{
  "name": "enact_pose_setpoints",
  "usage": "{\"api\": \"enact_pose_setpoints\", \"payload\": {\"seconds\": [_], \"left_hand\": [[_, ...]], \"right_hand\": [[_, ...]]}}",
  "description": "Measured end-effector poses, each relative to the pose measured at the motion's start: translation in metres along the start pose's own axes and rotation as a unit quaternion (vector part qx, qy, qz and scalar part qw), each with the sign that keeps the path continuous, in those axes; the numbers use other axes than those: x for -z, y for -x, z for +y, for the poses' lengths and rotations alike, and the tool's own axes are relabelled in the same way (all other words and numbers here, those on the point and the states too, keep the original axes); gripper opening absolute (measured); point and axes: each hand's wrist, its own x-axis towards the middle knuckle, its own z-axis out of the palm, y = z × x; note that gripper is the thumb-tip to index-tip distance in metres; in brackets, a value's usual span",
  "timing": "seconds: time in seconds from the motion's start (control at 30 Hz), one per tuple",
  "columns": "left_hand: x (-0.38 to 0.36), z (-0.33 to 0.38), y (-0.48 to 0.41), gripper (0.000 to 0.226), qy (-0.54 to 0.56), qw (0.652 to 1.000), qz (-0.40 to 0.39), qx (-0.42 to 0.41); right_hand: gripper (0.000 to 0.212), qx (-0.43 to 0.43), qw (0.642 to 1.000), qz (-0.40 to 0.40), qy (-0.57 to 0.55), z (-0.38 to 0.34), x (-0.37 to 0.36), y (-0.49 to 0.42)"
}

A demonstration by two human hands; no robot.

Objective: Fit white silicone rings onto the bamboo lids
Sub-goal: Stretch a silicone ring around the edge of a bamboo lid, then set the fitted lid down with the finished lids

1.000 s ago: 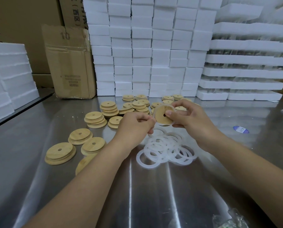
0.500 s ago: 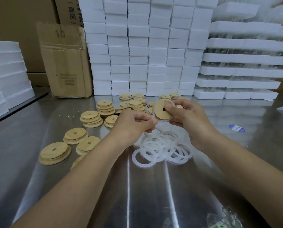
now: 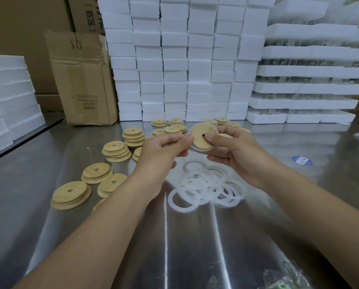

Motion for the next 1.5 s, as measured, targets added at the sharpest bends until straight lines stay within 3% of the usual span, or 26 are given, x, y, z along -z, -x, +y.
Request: {"api": "enact_pose_setpoints", "payload": {"seconds": [0.1, 0.23, 0.5, 0.63, 0.8, 0.9, 1.3, 1.5], "left_hand": [[-0.001, -0.001, 0.000, 0.024, 0.017, 1.000, -0.004, 0.010], [-0.002, -0.003, -0.001, 0.030, 0.041, 0.998, -0.011, 0.039], [-0.010, -0.005, 0.008, 0.016, 0.033, 0.996, -0.026, 0.081], [-0.013, -0.004, 0.006, 0.005, 0.047, 0.996, 0.068, 0.044], [-0.014, 0.001, 0.006, 0.037, 0.059, 0.996, 0.058, 0.037], [-0.017, -0.002, 0.008, 0.044, 0.038, 0.997, 0.056, 0.026], [-0.018, 0.001, 0.011, 0.027, 0.044, 0.994, 0.072, 0.076], [-0.017, 0.003, 0.011, 0.031, 0.027, 0.992, 0.092, 0.085]], "right_hand": [[0.042, -0.001, 1.000, -0.009, -0.016, 0.002, -0.002, 0.000], [0.042, 0.006, 1.000, -0.014, -0.023, 0.002, -0.003, 0.000], [0.035, 0.055, 0.993, 0.040, 0.095, 0.009, -0.007, 0.003], [0.035, 0.063, 0.993, 0.050, 0.088, 0.009, -0.010, 0.003], [0.031, 0.090, 0.988, 0.066, 0.106, 0.008, -0.013, 0.004], [0.030, 0.107, 0.981, 0.085, 0.135, 0.009, -0.014, 0.004], [0.026, 0.112, 0.976, 0.127, 0.141, 0.007, 0.000, -0.004], [0.013, 0.043, 0.914, 0.223, 0.336, 0.007, 0.067, -0.015]]}}
